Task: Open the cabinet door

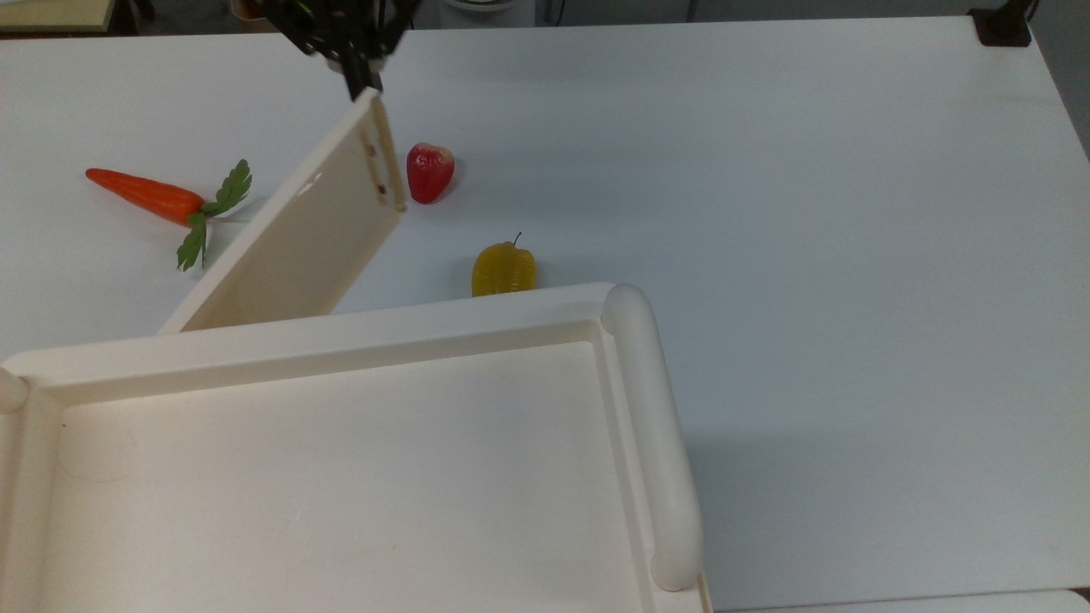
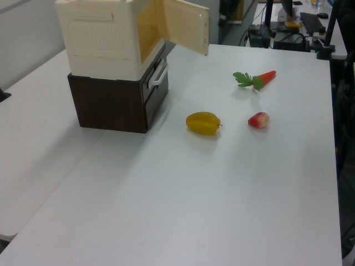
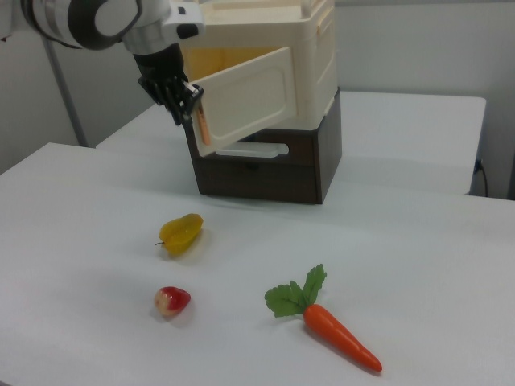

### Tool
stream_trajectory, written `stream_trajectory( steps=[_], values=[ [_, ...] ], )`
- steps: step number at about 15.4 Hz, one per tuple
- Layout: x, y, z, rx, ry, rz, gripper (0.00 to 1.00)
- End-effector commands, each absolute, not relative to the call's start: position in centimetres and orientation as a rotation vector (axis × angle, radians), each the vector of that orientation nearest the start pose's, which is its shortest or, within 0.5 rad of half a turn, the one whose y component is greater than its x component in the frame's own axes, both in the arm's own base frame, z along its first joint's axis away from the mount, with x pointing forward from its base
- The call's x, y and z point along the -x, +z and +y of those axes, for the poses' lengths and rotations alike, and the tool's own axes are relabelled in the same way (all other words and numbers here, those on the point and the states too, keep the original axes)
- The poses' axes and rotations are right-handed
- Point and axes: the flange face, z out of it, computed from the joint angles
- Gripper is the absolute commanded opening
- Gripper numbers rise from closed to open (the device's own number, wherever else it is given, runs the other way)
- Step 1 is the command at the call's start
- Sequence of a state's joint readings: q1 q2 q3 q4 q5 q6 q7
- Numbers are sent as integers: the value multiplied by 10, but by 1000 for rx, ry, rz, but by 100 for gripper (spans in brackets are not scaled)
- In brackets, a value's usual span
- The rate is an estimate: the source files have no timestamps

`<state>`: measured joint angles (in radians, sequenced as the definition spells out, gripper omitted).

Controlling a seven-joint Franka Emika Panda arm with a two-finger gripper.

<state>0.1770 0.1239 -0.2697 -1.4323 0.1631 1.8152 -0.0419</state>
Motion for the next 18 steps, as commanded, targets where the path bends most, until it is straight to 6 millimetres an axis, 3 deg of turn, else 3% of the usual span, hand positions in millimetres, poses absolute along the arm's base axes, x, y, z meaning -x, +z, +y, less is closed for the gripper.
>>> stream_trajectory(
  steps=[1,2,3,6,13,18],
  values=[
    [-577,651,-79,3000,-243,126,75],
    [-571,650,-87,2998,-199,152,95],
    [-563,654,-94,2997,-164,174,100],
    [-547,650,-107,3012,-26,210,100],
    [-553,636,-62,3185,105,271,100],
    [-556,631,-61,3176,109,261,100]
  ],
)
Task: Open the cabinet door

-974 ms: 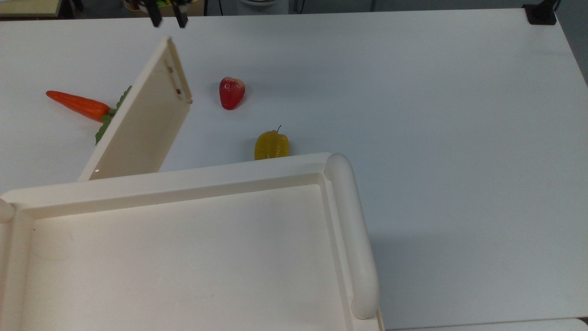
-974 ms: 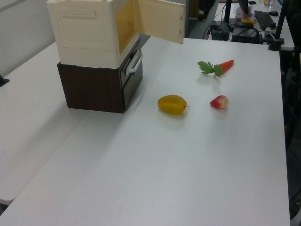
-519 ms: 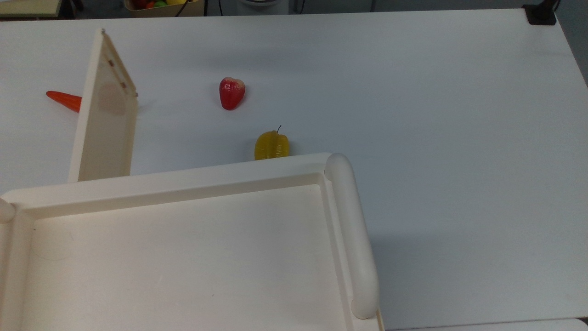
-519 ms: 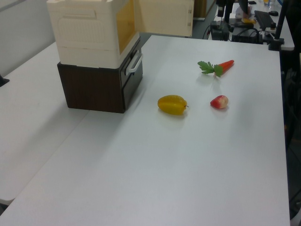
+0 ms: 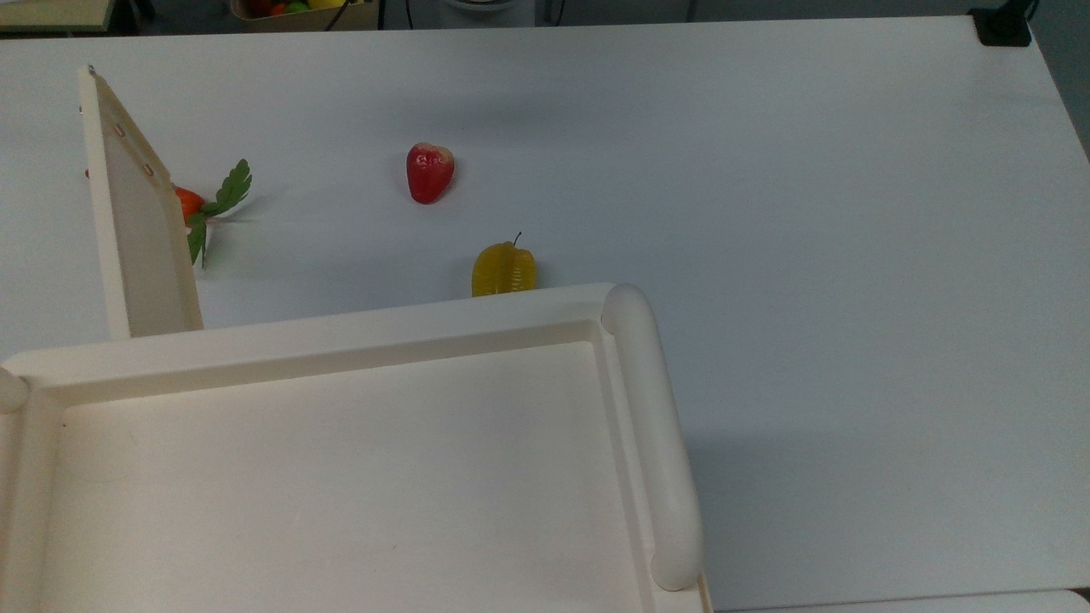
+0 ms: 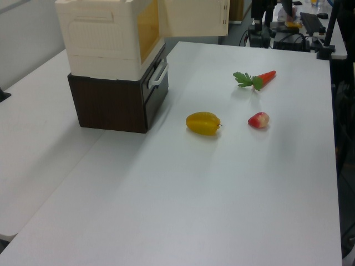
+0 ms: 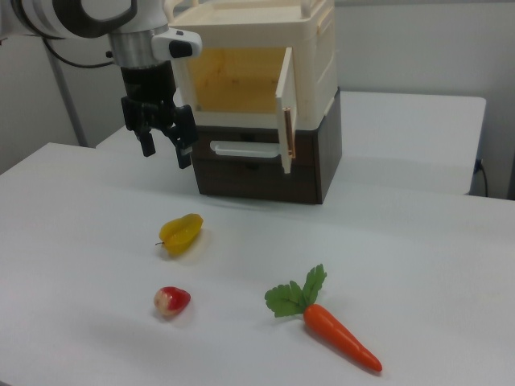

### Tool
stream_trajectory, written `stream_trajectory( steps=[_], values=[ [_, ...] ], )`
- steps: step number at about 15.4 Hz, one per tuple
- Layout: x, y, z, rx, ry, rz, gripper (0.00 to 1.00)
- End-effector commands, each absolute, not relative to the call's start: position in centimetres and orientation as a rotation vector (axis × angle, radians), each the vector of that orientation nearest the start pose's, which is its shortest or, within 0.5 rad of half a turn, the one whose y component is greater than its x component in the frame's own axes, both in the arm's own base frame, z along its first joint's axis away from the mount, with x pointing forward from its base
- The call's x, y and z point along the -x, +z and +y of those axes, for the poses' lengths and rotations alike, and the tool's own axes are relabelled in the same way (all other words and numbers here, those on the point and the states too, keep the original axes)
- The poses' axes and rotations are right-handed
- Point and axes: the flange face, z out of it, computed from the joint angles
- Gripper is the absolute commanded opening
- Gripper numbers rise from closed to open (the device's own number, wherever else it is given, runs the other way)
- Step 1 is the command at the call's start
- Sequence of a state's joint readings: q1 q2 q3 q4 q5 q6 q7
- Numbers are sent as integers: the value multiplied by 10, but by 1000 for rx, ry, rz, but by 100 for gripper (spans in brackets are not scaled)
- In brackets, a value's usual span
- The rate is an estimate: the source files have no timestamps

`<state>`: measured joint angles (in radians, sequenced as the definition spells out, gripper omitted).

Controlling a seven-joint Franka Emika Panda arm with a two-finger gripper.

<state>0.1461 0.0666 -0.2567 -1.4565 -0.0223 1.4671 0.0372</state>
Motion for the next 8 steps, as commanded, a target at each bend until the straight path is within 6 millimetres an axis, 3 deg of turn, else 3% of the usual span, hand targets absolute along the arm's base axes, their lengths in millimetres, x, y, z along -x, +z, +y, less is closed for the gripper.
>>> stream_trajectory(
  steps=[1,8],
  values=[
    [-557,632,-62,3174,105,248,100],
    [-554,635,-80,3100,83,207,100]
  ],
)
